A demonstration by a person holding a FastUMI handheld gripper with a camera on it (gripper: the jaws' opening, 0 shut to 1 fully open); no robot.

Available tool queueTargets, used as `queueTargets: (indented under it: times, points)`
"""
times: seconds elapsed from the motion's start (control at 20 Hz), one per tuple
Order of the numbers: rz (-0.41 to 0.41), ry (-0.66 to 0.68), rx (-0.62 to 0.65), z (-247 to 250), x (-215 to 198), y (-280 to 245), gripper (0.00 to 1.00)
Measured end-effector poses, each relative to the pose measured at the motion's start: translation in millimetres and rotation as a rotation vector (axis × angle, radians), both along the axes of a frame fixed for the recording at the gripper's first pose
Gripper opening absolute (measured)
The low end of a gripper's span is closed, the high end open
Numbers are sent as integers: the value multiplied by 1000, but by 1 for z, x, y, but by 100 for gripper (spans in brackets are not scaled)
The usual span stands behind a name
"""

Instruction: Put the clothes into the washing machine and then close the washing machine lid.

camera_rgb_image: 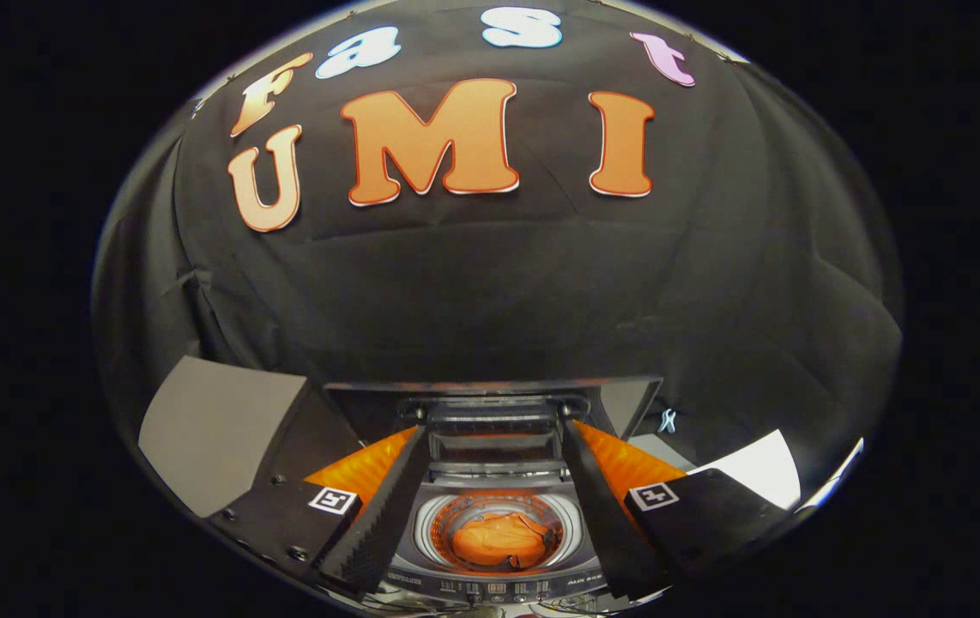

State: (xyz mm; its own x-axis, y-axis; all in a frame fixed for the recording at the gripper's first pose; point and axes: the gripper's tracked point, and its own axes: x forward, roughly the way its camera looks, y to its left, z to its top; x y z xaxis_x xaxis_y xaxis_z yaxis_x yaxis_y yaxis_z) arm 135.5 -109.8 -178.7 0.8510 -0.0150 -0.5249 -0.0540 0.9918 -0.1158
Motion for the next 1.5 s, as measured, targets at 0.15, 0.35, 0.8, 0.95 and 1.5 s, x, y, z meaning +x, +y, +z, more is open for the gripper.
queueTargets:
  times: [0.15, 0.35, 0.8, 0.95, 1.5]
  points:
    - [14, -27, -11, 17, 25, 10, 99]
    - [35, -47, -50, 23, 63, 19, 99]
    - [46, 28, -66, -15, 130, 31, 100]
    - [40, 52, -73, -27, 137, 29, 100]
    - [4, 145, -53, -70, 127, 22, 100]
